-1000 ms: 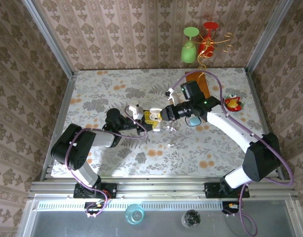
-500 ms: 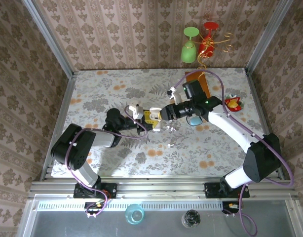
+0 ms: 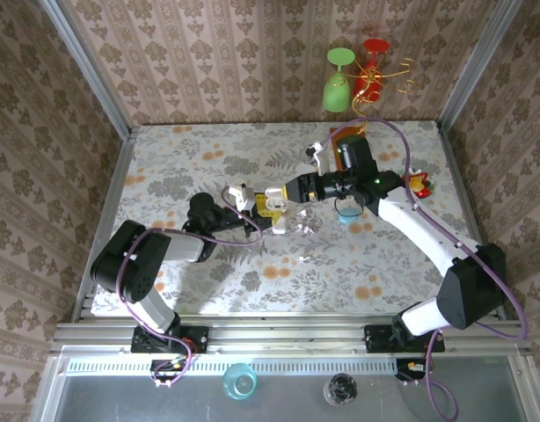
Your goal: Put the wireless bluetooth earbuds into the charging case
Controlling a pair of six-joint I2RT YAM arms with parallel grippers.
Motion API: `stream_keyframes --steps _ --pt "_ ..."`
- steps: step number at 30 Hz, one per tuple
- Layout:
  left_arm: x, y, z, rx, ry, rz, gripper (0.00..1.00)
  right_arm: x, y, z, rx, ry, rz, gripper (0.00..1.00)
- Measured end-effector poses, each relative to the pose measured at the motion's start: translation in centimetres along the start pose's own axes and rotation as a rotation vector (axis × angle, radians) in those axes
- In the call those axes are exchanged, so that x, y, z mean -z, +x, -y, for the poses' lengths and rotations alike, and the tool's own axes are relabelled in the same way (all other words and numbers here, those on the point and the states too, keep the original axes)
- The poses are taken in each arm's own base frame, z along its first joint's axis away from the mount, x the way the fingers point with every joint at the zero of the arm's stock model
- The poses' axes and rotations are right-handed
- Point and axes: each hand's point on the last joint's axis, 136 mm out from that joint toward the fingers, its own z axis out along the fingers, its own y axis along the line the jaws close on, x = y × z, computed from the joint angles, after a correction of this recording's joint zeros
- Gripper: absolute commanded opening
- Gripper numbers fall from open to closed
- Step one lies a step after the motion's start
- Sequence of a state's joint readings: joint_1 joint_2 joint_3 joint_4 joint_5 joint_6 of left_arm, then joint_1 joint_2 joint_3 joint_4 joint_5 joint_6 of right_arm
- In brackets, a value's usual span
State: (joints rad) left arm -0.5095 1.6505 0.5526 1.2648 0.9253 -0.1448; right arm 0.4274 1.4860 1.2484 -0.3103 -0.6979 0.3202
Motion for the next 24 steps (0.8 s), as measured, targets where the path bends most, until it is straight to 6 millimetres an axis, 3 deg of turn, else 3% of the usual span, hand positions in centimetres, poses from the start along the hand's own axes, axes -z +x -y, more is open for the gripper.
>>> stream_keyframes --steps 6,13,24 --pt "0.0 0.0 -0.1 0.000 -0.008 0.001 0.26 -1.6 0.3 -0.3 0.025 -0.026 -0.041 0.71" --pt "0.3 0.0 -0.8 0.002 -0.039 0.002 0.25 -2.0 0.3 -0.6 0.097 -0.035 -0.047 0.68" --pt "0.3 -0.3 -1.5 -0.019 -0.081 0.010 0.26 -0.6 3.2 -2.7 0.151 -0.062 -0.058 0.67"
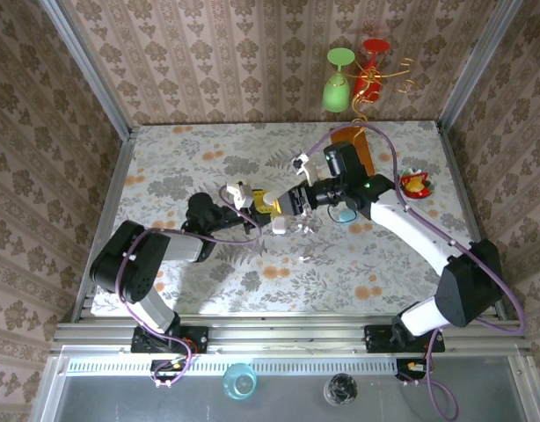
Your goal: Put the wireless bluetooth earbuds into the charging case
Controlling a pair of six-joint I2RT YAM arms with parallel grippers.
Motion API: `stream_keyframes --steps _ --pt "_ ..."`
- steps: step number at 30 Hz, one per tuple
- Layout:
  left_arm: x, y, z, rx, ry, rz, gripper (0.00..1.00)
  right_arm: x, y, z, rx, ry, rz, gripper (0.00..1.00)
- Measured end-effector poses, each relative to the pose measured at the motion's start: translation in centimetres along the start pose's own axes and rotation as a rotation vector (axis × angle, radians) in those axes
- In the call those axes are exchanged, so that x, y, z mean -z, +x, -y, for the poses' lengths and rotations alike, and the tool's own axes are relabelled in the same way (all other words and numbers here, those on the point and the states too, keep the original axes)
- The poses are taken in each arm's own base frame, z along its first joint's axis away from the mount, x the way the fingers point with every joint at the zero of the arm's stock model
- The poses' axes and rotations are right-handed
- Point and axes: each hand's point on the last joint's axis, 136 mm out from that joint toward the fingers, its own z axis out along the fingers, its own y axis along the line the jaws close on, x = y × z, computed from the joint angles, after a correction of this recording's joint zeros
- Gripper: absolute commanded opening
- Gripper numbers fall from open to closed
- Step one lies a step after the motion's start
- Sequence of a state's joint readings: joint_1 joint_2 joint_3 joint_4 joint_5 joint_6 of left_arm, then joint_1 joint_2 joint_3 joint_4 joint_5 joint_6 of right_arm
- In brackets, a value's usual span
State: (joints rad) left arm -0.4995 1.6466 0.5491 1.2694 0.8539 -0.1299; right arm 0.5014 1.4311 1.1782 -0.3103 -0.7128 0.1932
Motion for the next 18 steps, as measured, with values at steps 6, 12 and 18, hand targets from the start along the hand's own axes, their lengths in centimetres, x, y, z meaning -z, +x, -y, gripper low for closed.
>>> stream_keyframes --steps 6,12,18 --pt "0.0 -0.9 -1.0 -0.038 -0.077 0.019 0.26 2.9 -1.6 0.8 -0.156 0.055 0.147 0.71" --pt "-0.6 -2.7 -1.0 -0.112 -0.145 0.056 0.25 2.6 -1.4 2.6 -0.434 0.011 0.209 0.74" --pt "-1.2 -3.6 -0.7 -0.126 -0.194 0.079 0.26 1.7 -2.5 2.2 -0.584 -0.118 0.233 0.74"
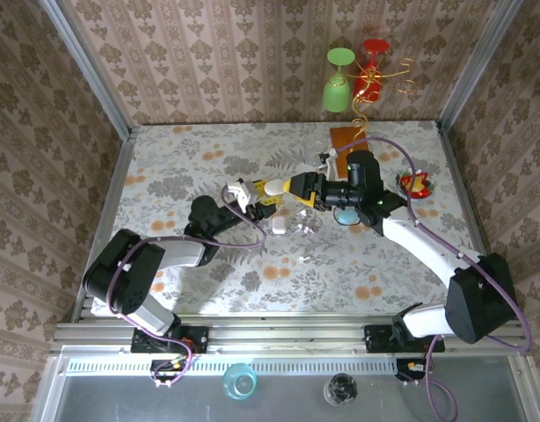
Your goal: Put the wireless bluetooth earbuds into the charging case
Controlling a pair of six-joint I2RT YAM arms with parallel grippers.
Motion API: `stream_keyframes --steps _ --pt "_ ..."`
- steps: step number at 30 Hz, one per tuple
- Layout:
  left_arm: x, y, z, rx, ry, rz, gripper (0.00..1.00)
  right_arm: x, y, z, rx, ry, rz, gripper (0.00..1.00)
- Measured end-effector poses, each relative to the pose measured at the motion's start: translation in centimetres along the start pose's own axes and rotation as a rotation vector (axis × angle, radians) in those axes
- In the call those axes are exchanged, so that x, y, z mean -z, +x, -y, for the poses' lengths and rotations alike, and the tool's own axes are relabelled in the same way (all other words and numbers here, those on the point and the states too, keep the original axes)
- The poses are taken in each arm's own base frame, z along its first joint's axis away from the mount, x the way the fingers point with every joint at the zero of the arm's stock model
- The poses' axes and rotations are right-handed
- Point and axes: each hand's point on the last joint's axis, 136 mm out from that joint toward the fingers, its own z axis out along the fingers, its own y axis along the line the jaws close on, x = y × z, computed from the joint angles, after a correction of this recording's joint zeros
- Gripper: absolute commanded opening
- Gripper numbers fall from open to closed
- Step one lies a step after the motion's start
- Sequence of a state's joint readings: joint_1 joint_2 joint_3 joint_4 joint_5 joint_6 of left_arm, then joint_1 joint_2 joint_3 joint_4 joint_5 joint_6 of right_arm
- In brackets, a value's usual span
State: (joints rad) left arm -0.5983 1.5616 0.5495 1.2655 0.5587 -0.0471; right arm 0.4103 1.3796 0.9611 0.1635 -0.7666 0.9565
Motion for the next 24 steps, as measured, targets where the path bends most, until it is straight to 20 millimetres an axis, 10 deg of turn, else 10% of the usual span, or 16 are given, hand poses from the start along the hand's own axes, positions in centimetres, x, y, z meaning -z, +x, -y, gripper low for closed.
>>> stream_keyframes --steps 6,18,24 --pt "-0.5 -0.2 0.5 -0.001 -0.019 0.006 0.26 -1.5 -1.1 -0.1 -0.084 -0.086 -0.003 0.71" --pt "-0.8 -1.0 0.2 -0.032 -0.043 0.032 0.30 -1.6 -2.1 0.8 -0.168 -0.129 0.028 0.22" --pt "-0.8 -0.6 0.1 -0.035 -0.049 0.019 0.72 -1.1 -2.4 1.8 -0.167 -0.104 0.049 0.23"
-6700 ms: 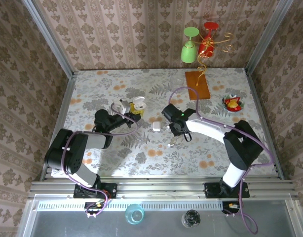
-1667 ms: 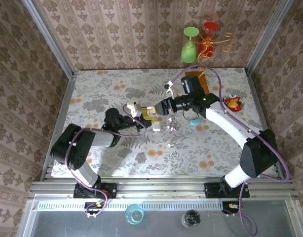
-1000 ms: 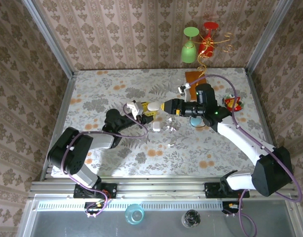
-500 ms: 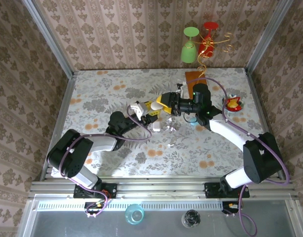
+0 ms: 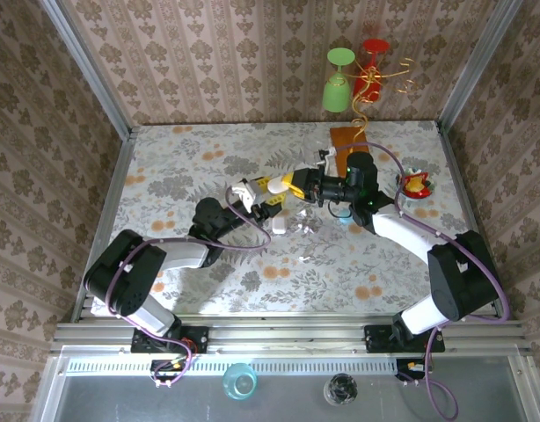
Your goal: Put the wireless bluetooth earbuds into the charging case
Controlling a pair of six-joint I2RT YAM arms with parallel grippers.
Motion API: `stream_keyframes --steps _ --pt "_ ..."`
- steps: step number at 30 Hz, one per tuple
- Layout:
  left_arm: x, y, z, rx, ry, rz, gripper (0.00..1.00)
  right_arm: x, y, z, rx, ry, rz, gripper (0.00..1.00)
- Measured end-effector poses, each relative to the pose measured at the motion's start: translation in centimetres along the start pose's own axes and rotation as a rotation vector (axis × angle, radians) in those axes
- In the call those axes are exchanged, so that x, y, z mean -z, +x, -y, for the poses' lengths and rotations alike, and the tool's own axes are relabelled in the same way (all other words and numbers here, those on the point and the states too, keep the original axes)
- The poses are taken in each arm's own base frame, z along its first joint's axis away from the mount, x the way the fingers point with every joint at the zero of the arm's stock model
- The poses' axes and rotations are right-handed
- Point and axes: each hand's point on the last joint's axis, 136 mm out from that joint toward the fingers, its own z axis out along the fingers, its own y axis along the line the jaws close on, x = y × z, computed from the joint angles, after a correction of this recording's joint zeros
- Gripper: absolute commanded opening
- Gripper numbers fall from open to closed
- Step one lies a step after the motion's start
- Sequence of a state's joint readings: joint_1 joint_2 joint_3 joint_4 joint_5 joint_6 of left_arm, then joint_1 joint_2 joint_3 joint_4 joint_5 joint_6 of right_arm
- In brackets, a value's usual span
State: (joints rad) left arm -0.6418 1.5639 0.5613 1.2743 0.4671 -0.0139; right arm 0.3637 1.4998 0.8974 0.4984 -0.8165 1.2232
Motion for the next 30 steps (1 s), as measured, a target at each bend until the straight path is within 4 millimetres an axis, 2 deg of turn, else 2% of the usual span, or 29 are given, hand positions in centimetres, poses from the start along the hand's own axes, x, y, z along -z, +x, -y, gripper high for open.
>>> stream_keyframes --steps 3,6,10,13,17,19,22,25,30 --pt "0.0 0.8 -0.2 0.004 -0.015 -0.031 0.85 1.4 -1.1 1.1 0.012 0.053 0.053 0.22" --pt "0.2 1.7 -0.5 0.011 -0.040 -0.078 0.99 3.7 -2.6 2.3 0.036 0.123 0.137 0.22" --pt "0.5 2.9 -0.4 0.040 -0.092 -0.171 1.00 8.1 -4.3 5.7 0.047 0.286 0.276 0.21" --pt "0.4 4.0 0.2 0.063 -0.149 -0.265 1.00 11.8 -4.6 8.9 0.036 0.431 0.370 0.20" --pt "0.4 6.1 0.8 0.113 -0.233 -0.392 0.98 15.4 -3.2 13.6 -0.029 0.582 0.428 0.20" --pt "0.9 7.6 0.7 0.142 -0.290 -0.474 1.00 17.0 -1.8 16.6 -0.094 0.656 0.438 0.20" --pt "1.3 9.6 0.5 0.165 -0.369 -0.589 1.00 18.6 0.3 20.0 -0.179 0.736 0.437 0.19" --pt "1.6 11.3 0.8 0.178 -0.413 -0.675 1.00 19.3 1.6 21.8 -0.224 0.778 0.427 0.19" --pt "1.8 13.9 0.9 0.242 -0.484 -0.830 1.00 19.6 2.2 23.4 -0.259 0.821 0.418 0.23"
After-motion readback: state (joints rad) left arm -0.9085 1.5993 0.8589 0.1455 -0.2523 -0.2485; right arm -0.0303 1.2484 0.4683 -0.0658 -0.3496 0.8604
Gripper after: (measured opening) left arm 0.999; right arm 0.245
